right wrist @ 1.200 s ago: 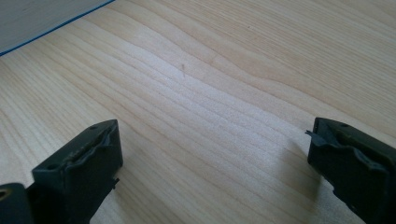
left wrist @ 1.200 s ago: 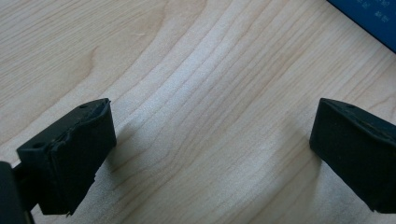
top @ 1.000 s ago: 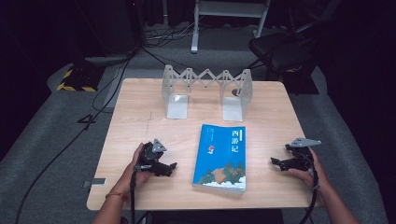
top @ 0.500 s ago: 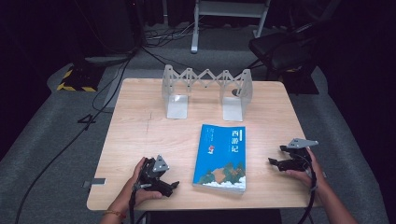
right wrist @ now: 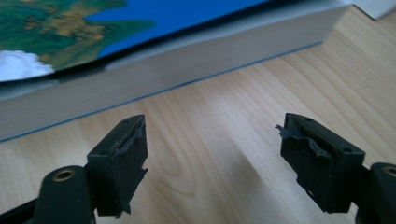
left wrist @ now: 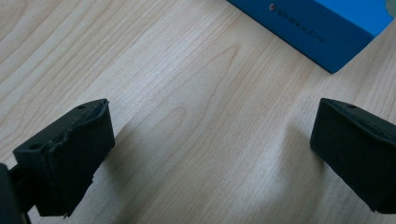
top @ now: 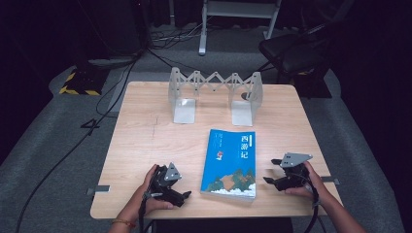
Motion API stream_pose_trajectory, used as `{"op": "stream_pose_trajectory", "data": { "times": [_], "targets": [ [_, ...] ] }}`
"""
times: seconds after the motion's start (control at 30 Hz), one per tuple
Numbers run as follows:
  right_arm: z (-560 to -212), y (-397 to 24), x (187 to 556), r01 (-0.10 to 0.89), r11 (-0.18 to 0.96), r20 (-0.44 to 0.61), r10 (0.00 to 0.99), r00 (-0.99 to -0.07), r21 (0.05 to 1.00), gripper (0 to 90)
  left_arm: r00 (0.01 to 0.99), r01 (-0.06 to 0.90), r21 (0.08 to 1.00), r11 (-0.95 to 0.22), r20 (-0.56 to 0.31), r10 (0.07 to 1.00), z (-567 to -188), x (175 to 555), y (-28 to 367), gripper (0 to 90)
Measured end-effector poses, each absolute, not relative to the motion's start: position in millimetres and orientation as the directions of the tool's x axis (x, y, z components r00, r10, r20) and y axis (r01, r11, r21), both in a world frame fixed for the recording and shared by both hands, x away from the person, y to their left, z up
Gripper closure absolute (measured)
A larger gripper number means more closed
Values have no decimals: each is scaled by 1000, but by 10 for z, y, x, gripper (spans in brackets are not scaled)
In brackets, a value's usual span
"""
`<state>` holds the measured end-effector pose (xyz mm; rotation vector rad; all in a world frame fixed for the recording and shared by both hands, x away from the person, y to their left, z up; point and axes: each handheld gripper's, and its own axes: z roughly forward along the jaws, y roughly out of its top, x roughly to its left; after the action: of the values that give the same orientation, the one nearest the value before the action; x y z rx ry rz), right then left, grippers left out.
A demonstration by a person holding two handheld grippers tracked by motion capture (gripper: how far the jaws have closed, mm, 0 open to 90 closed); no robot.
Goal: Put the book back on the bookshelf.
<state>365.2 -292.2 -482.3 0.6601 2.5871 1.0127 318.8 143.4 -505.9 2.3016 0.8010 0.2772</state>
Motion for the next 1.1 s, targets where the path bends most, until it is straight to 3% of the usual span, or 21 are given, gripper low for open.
{"op": "stream_pose_trajectory", "data": {
  "times": [0.6,1.1],
  "targets": [
    [-4900,-2590,3512,247,731,-75,377,-923,636,238,791,467,663,-585,-18,612,-5058,3212,1394,2],
    [-4883,-2569,3477,228,739,-76,353,-933,634,241,791,467,663,-585,-18,612,-5058,3212,1395,2]
  ]
}}
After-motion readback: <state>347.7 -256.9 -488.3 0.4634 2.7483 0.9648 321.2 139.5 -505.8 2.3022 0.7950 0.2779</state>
